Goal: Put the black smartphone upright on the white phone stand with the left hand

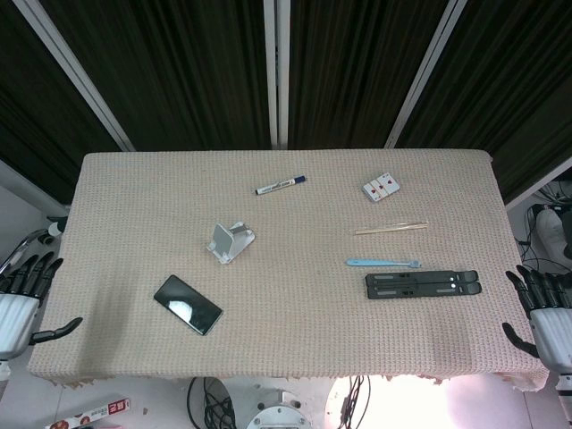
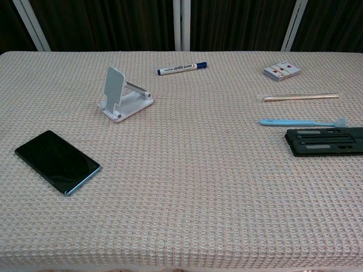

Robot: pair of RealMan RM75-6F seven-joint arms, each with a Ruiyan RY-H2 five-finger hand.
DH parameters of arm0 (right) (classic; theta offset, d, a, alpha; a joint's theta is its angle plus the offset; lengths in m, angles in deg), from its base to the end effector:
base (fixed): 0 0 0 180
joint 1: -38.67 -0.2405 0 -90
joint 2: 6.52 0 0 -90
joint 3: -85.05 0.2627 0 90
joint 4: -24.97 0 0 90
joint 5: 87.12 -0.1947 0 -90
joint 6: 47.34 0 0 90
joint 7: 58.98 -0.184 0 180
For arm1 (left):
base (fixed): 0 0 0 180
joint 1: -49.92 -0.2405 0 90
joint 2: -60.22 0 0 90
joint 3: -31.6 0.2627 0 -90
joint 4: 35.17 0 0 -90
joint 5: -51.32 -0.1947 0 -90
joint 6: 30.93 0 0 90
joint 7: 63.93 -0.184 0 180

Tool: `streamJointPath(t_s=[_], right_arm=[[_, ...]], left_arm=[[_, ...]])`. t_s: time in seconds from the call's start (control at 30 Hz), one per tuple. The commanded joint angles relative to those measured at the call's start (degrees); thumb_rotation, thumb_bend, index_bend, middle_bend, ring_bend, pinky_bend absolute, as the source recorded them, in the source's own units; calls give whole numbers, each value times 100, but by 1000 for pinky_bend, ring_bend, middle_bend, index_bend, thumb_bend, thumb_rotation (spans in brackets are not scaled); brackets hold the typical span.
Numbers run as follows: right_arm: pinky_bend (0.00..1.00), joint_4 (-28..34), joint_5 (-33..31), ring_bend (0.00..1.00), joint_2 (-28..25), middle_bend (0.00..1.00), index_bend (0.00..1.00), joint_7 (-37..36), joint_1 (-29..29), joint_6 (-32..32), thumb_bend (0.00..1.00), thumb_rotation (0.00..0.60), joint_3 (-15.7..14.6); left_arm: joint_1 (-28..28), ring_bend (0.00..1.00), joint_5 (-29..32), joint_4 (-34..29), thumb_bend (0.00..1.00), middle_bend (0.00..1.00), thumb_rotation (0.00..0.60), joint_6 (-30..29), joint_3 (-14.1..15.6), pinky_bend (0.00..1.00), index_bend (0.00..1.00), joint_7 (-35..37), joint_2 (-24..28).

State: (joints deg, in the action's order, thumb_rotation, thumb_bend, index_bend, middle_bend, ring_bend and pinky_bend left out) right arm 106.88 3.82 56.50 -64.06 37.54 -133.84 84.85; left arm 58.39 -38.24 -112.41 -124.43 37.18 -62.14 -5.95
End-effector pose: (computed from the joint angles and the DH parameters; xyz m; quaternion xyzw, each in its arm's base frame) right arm -0.3466 -0.1898 0.1888 0.6307 -0.3652 0.3410 0.5937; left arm -0.3294 0.2163 0.1846 -0.6592 -0.2883 -0.3636 0.5917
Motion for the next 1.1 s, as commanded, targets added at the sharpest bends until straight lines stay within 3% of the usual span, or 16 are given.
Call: streamJointPath(t_s=[0.03, 0.47, 0.8, 0.93, 1.1], right_arm=[[0, 19, -33, 0, 3, 0, 0, 29, 0, 27, 212, 600, -1], [0, 35, -115, 0, -46, 0, 0, 9, 45, -71, 212, 600, 61], [0, 232, -131, 0, -303, 0, 0, -152, 20, -227, 212, 600, 206], [0, 276, -165, 0, -370, 0, 0, -177, 39, -278, 212, 600, 241], [0, 299, -182, 0, -403, 0, 0, -225, 33, -291, 212, 600, 271]], left_arm=[[-28, 42, -12, 1, 60, 47, 1, 42, -21, 211, 39, 50, 29], [99, 42, -429, -56, 61, 44, 23, 378, -36, 212, 39, 46, 153], [1077, 48, -1559, -401, 62, 38, 414, 1458, 99, 216, 26, -897, 402], [1566, 49, -1932, -793, 63, 38, 480, 2059, 102, 216, 24, -1227, 393], [2011, 49, -1952, -1187, 63, 37, 539, 2828, 28, 216, 24, -1536, 186]])
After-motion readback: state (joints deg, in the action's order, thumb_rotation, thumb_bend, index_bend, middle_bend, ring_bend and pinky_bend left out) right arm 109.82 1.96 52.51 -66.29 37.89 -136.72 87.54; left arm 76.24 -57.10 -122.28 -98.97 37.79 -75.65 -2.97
